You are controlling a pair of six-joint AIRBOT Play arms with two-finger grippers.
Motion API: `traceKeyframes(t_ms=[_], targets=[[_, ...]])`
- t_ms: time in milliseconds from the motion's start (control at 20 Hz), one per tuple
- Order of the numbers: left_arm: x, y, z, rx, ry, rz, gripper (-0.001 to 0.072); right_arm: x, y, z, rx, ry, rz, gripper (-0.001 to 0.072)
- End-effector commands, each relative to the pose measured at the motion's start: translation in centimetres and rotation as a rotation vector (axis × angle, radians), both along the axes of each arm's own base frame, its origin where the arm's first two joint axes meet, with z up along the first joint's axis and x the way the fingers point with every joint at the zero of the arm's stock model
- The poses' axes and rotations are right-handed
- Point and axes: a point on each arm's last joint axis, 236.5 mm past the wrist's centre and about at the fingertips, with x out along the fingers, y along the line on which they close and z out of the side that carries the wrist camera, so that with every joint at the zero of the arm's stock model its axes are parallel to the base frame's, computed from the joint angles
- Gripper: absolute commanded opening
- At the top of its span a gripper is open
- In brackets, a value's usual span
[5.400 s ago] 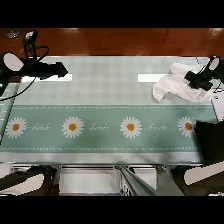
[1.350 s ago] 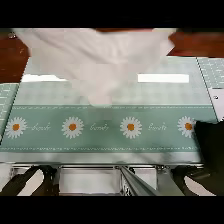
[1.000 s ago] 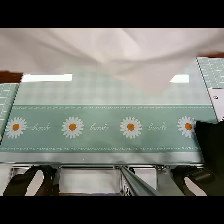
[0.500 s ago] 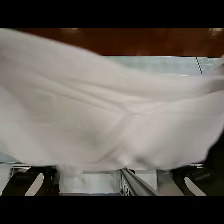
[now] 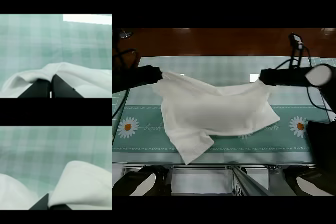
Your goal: Fold the shirts.
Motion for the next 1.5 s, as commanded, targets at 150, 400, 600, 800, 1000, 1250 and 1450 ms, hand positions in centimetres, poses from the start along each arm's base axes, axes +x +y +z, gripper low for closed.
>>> traceKeyframes(t_ms=[150,400,600,800,1000,1250,1450], targets=[[3.9,-0.8,-5.5,-0.160,0.171,0.070,0.0708,8.6,-2.0,-5.2,0.216,0.239,-0.034,0.0623],[-6.8,9.7,-12.5,-0.050,0.633,0.194,0.0703,-3.5,-18.0,-7.8,-0.159,0.560,-0.107,0.0613],[-16.0,6.9,-18.2,-0.333,0.767,0.264,0.0703,-11.2,-18.8,-10.3,-0.048,0.477,-0.306,0.0613],[-19.1,2.1,-20.3,-0.629,0.812,0.250,0.0704,-16.3,-14.0,-12.2,0.109,0.447,-0.314,0.0613],[-16.5,1.9,-20.1,-0.667,0.687,0.231,0.0704,-18.1,-12.5,-13.7,0.159,0.477,-0.307,0.0612],[-16.0,-0.5,-21.9,-0.641,0.728,0.161,0.0576,-17.3,-16.0,-14.3,0.118,0.446,-0.439,0.0613],[-15.0,-0.4,-21.8,-0.611,0.710,0.118,0.0017,-19.2,-18.1,-16.1,0.077,0.544,-0.495,0.0613]])
